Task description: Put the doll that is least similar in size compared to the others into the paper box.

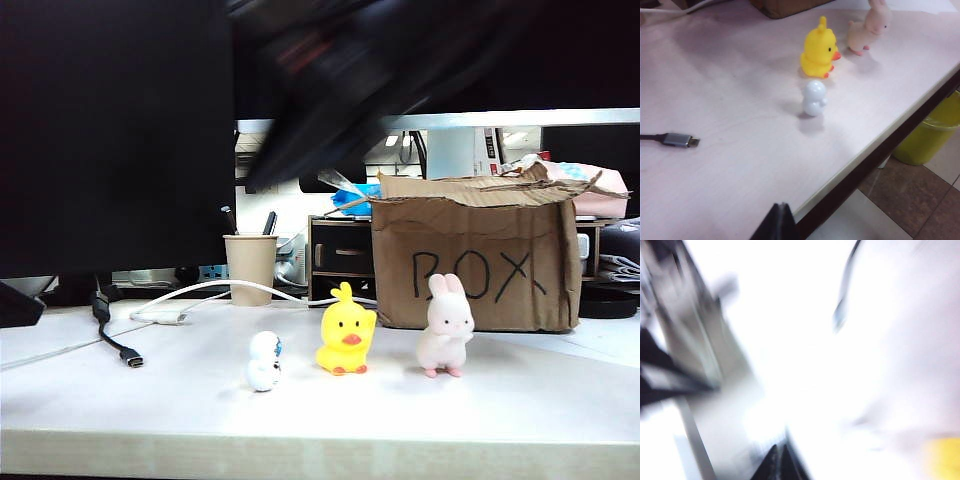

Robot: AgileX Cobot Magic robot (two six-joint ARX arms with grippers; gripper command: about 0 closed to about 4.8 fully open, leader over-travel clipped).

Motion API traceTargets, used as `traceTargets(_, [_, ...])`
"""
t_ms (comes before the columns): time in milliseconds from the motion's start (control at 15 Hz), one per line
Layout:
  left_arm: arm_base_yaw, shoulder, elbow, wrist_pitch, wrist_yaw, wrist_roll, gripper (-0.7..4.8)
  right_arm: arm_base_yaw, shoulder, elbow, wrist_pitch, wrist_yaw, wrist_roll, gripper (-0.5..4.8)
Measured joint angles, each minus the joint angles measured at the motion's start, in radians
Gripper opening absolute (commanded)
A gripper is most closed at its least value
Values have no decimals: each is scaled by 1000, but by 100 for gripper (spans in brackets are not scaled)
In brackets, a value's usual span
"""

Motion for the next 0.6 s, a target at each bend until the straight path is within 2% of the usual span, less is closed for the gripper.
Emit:
traceTargets(67, [0, 0, 0, 0, 0, 0, -5, 32, 53, 20, -25, 36, -14, 182])
traceTargets(133, [0, 0, 0, 0, 0, 0, -5, 58, 129, 56, -35, 89, -27, 257])
traceTargets(200, [0, 0, 0, 0, 0, 0, -5, 66, 161, 64, -32, 101, -27, 304])
traceTargets(333, [0, 0, 0, 0, 0, 0, -5, 79, 184, 64, -51, 119, -24, 333])
traceTargets(466, [0, 0, 0, 0, 0, 0, -5, 82, 184, 66, -56, 143, -26, 388])
traceTargets(599, [0, 0, 0, 0, 0, 0, -5, 78, 184, 65, -71, 174, -43, 388])
